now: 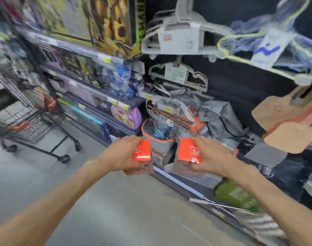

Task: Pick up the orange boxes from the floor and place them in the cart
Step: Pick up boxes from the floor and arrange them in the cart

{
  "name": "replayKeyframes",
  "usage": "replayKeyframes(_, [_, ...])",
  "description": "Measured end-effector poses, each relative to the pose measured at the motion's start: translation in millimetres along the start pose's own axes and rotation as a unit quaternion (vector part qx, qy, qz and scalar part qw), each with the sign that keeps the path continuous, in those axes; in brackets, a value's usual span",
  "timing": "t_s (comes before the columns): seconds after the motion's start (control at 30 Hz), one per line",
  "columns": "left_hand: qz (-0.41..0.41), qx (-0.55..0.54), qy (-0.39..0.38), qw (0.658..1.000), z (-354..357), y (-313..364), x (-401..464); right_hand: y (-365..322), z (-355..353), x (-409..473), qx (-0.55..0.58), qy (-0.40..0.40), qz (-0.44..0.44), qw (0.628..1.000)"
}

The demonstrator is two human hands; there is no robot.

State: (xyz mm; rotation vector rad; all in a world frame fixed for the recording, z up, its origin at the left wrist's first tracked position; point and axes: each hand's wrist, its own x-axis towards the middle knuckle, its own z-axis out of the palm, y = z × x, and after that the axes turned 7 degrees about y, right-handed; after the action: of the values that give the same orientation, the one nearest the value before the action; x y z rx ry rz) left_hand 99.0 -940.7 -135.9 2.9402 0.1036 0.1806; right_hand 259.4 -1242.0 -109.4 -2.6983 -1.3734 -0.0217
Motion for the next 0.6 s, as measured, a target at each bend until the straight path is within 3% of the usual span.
replayKeyframes(0.27, [-0.155, 0.044, 0.077, 0.984, -149.0, -147.9, -119.0, -192.3, -66.4, 154.0, 0.042, 0.009, -0.165, 0.985])
replayKeyframes(0.6, [-0.292, 0.114, 0.136, 0.940, -251.0, -323.6, -261.6, -434.3, -68.2, 322.2, 0.109, 0.006, -0.289, 0.951])
